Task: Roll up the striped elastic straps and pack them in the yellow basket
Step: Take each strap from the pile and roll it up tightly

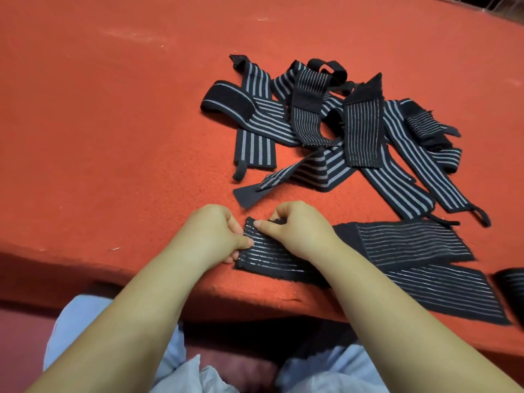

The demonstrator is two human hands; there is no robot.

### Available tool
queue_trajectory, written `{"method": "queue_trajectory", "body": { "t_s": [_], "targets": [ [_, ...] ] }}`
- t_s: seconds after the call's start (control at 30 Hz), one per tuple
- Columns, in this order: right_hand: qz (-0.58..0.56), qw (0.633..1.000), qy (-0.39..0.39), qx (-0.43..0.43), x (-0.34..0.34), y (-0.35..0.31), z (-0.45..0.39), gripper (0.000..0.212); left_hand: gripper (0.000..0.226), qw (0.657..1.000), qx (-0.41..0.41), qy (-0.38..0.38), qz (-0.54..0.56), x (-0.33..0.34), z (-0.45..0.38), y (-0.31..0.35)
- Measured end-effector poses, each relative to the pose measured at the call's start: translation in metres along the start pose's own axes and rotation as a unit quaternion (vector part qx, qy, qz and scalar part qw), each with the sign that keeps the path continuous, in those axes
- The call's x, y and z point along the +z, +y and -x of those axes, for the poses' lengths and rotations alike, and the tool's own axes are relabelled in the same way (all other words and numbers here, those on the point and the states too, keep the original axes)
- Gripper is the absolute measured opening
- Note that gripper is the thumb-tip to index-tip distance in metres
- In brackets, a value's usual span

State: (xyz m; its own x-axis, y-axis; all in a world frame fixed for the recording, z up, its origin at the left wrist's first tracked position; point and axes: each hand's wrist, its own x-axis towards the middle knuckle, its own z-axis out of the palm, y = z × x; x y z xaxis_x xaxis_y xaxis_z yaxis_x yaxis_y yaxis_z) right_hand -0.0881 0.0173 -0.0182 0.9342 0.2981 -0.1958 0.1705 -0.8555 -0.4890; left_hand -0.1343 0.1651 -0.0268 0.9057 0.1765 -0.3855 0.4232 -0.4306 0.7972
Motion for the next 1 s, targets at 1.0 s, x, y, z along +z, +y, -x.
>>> {"method": "queue_trajectory", "body": {
  "t_s": [1.0],
  "targets": [
    [0.274, 0.94, -0.169, 0.113, -0.133, 0.128, 0.05, 0.052, 0.038, 0.913, 0.201, -0.098, -0.341, 0.116, 0.008, 0.077]
  ]
}}
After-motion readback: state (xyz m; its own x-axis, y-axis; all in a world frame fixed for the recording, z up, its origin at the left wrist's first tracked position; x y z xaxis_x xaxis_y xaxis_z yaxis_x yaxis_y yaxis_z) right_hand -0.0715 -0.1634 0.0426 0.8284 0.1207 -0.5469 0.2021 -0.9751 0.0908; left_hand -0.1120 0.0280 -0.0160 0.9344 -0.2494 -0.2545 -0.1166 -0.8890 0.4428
